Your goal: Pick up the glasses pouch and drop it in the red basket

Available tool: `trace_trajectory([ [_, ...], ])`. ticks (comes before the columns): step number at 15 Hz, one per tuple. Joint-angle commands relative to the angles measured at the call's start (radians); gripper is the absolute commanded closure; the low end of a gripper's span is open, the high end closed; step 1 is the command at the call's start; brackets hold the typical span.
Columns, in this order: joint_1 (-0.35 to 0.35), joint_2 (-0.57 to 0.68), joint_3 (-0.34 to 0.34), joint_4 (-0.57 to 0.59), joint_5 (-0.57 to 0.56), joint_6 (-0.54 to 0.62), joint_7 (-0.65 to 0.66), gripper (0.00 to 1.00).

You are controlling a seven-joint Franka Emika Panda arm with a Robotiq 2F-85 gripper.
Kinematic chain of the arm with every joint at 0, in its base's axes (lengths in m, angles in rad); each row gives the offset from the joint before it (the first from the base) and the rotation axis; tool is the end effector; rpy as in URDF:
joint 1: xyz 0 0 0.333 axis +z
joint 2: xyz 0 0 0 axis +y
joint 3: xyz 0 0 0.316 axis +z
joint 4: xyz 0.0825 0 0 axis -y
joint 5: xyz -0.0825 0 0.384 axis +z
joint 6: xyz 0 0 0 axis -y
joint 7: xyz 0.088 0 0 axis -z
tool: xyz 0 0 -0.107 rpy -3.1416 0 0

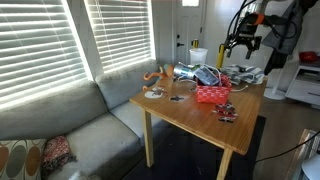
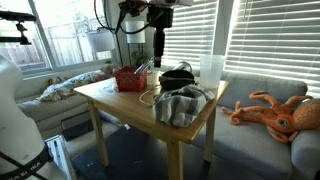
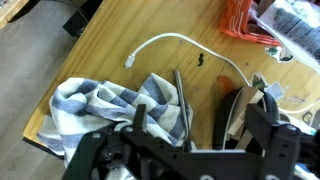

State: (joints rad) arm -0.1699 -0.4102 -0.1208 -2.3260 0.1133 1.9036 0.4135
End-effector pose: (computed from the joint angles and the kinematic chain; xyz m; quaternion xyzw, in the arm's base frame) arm 0.4096 -0.1177 0.4949 -0.9310 0.3567 0.0130 0.0767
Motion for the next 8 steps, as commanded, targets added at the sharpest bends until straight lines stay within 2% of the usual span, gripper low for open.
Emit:
trace_trajectory([
  [1,-0.016,0.021,0.019,0.005,0.002,0.034,0.018,0.00],
  [2,-0.015,0.045,0.024,0.011,0.011,0.057,0.039,0.25],
  [3,-0.016,0.056,0.030,0.006,0.008,0.096,0.056,0.26],
  [8,0.003,0.164,0.048,0.027,0.045,0.208,0.144,0.62],
])
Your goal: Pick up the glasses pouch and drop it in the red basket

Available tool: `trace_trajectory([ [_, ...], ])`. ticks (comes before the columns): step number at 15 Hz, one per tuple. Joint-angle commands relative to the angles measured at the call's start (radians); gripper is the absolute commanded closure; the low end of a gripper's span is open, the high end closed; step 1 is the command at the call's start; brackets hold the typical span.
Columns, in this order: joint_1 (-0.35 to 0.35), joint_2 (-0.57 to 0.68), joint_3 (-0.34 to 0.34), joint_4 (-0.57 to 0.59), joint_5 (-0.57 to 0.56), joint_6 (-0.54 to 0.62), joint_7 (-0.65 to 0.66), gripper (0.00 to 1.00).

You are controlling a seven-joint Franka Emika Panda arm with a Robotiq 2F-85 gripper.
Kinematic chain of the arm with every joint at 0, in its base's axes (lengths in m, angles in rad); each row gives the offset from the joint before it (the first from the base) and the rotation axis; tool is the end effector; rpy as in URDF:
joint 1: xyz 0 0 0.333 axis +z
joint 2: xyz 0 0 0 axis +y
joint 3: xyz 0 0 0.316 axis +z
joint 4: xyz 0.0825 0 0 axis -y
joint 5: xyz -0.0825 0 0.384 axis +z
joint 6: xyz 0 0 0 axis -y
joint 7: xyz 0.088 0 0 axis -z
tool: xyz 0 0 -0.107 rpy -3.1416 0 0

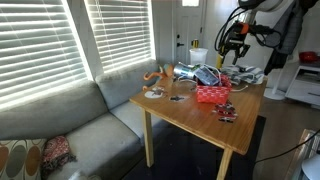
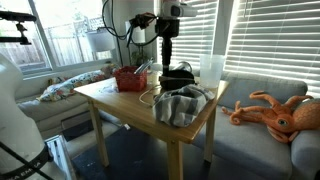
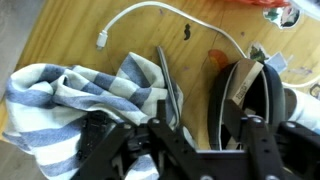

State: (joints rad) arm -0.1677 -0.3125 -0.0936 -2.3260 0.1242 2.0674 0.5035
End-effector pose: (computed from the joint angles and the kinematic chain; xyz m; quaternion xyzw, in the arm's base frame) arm 0.4433 -0.1137 0.4669 -0.9151 0.3963 -0.0171 0.0723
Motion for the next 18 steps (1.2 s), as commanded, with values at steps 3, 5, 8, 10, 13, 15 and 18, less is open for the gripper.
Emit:
trace_trajectory([
  [3,0.017,0.115,0.030,0.045,0.069,0.063,0.099,0.83],
  [5,0.029,0.132,0.031,0.058,0.107,0.068,0.112,0.97],
  [8,0.040,0.147,0.029,0.082,0.136,0.061,0.124,1.00],
  [10,0.042,0.159,0.028,0.097,0.140,0.060,0.132,1.00],
  [13,0.044,0.179,0.029,0.114,0.140,0.066,0.154,1.00],
  [15,0.049,0.191,0.029,0.122,0.145,0.068,0.160,1.00],
  [18,0.053,0.209,0.029,0.137,0.148,0.063,0.162,0.68],
])
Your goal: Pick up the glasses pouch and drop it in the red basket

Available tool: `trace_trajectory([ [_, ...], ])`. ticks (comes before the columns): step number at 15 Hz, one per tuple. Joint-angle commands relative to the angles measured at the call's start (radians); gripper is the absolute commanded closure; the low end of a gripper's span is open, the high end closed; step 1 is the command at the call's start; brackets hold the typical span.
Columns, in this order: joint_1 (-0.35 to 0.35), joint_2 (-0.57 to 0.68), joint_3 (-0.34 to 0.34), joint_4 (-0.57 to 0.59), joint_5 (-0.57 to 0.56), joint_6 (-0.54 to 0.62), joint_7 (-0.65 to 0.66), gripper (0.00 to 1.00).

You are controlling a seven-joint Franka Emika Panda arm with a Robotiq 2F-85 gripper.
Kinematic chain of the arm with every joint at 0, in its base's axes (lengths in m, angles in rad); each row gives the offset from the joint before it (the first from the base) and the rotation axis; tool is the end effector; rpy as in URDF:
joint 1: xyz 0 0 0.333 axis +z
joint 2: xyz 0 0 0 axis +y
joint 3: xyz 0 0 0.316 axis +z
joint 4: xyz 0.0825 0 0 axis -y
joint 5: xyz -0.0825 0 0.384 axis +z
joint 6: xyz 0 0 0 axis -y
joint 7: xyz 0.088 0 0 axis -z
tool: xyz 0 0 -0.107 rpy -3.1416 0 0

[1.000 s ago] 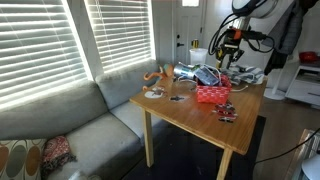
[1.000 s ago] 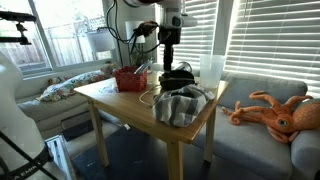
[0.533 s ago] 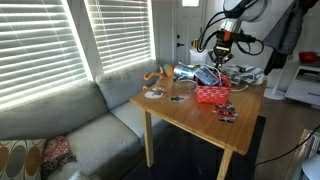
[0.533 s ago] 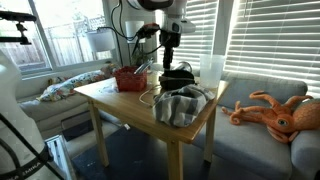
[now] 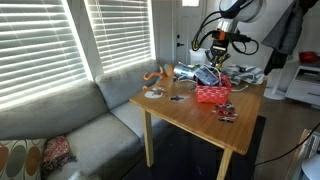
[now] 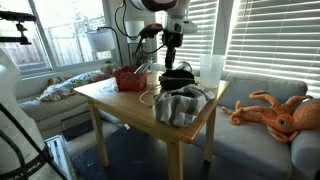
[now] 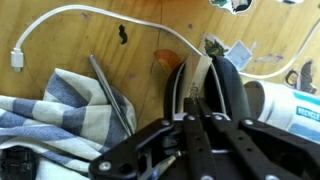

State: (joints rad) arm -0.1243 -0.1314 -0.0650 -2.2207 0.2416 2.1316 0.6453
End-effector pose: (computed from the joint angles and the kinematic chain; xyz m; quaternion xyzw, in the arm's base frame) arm 0.5007 -0.0859 0.4363 -0.8819 0.4585 0.0043 0.1095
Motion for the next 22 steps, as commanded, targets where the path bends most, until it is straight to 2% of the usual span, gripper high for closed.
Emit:
trace_trajectory([
  [1,0.011,0.034,0.000,0.036,0.032,-0.002,0.023,0.60],
  [4,0.014,0.054,0.000,0.049,0.025,-0.004,0.028,0.40],
  [8,0.016,0.085,-0.005,0.068,0.037,-0.006,0.025,0.30],
  [15,0.016,0.102,-0.009,0.086,0.031,-0.038,0.028,0.49],
  [16,0.016,0.100,-0.009,0.089,0.031,-0.046,0.027,0.47],
  [19,0.017,0.105,-0.008,0.094,0.020,-0.064,0.032,0.58],
  [20,0.017,0.107,-0.009,0.095,0.016,-0.067,0.032,0.60],
  [21,0.016,0.110,-0.009,0.095,0.011,-0.066,0.032,0.56],
  [22,0.015,0.115,-0.010,0.095,0.012,-0.067,0.033,0.59],
])
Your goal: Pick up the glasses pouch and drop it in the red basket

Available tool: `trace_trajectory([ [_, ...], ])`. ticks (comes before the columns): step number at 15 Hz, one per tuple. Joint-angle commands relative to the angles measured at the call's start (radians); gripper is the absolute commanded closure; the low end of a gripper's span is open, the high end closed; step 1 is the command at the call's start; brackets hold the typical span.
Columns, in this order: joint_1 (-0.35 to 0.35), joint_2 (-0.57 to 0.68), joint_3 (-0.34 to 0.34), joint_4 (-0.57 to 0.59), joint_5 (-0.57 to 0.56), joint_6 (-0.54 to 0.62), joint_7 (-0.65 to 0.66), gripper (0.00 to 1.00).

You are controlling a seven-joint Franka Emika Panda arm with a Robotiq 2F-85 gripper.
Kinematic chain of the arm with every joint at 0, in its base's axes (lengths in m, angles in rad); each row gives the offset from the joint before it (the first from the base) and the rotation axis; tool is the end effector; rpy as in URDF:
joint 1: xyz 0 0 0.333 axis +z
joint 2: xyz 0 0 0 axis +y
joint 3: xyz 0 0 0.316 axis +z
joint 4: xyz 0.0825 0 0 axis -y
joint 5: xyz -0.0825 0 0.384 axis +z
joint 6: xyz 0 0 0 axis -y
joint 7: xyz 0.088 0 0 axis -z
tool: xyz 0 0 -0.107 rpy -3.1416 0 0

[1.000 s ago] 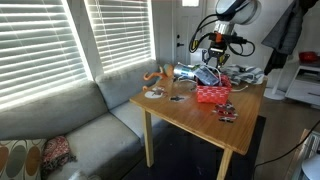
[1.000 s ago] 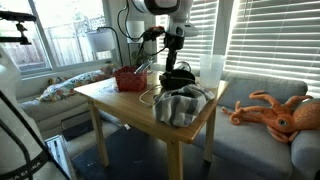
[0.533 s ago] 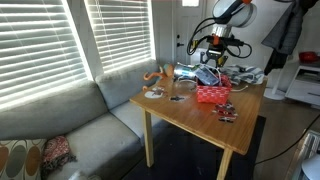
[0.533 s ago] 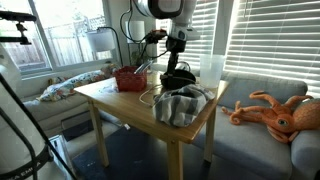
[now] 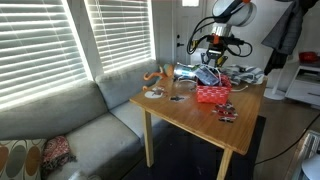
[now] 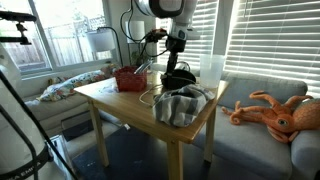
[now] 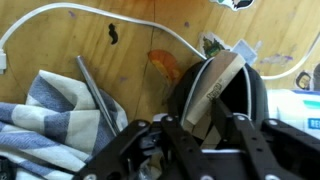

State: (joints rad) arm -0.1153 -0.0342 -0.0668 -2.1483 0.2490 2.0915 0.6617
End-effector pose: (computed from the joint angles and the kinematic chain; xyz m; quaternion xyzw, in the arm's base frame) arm 0.5228 -0.0841 0.4161 -0.8793 0.4637 0.0367 0.1024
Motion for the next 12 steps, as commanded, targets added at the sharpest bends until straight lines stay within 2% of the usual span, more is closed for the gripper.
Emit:
trace_trajectory([
  [1,0.006,0.023,-0.009,0.024,0.007,-0.025,0.017,0.55],
  [3,0.007,0.029,-0.010,0.026,0.007,-0.032,0.017,0.57],
  [4,0.007,0.031,-0.010,0.025,0.000,-0.030,0.020,0.66],
  [5,0.008,0.035,-0.010,0.028,0.001,-0.031,0.020,0.66],
  [7,0.007,0.041,-0.011,0.029,-0.005,-0.027,0.024,0.85],
  [9,0.007,0.043,-0.013,0.030,-0.007,-0.024,0.025,0.99],
  [12,0.008,0.041,-0.015,0.028,-0.006,-0.024,0.024,1.00],
])
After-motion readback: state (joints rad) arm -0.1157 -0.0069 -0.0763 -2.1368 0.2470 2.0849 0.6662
